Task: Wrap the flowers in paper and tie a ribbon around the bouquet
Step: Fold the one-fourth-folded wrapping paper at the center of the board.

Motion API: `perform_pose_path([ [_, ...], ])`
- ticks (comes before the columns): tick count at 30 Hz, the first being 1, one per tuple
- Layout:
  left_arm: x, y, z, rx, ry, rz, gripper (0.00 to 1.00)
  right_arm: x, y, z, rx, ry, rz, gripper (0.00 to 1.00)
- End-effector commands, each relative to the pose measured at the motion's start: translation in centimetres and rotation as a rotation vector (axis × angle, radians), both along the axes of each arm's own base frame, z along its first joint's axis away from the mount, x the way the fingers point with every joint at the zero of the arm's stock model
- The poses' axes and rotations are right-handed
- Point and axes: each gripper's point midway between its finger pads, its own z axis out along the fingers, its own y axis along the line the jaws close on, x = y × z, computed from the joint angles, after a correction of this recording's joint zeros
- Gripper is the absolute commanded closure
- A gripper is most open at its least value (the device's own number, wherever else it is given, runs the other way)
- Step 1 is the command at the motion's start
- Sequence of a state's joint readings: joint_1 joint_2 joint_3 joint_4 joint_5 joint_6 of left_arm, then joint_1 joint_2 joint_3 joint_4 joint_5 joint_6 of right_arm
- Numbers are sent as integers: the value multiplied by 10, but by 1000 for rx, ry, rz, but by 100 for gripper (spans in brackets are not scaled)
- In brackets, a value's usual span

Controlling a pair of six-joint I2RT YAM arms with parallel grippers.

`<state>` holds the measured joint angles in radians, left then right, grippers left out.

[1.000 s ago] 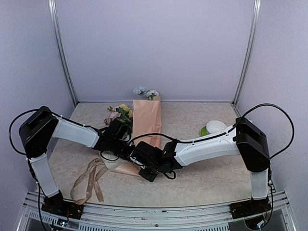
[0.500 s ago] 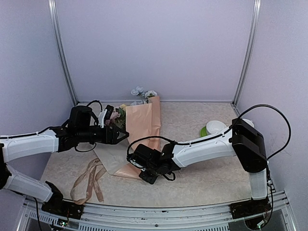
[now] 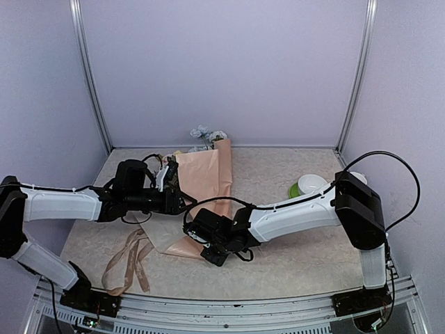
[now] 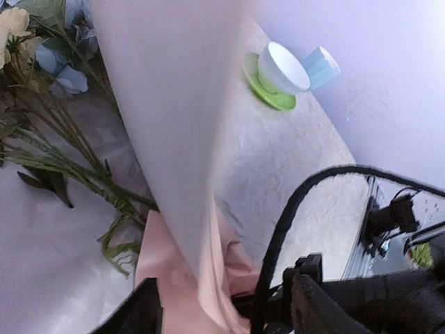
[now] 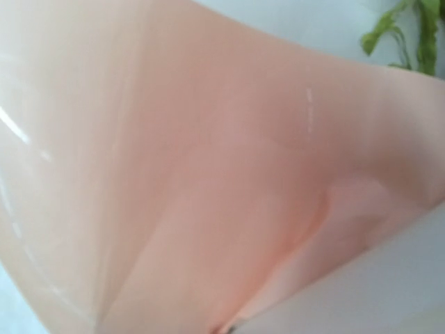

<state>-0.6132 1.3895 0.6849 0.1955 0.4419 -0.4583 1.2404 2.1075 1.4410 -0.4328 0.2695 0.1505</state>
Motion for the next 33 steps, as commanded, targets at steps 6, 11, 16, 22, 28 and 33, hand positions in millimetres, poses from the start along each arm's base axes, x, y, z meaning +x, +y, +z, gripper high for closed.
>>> perform_pose_path([
  [6,18,-12,24,-88,-48,17,100,-20,-19,-28,-100,71,30,100],
  [11,28,44,-42,51,129,232,100,-19,-16,-16,-67,66,23,92],
  [16,24,77,-91,175,222,329,100,-20,-7,19,27,54,35,66],
  [22,16,82,-132,236,317,327,100,-46,6,83,247,93,180,46],
  [28,13,86,-141,265,324,328,100,-62,-16,129,516,263,261,41],
  [33,14,89,-139,287,311,333,100,0,-63,87,538,421,-111,45],
])
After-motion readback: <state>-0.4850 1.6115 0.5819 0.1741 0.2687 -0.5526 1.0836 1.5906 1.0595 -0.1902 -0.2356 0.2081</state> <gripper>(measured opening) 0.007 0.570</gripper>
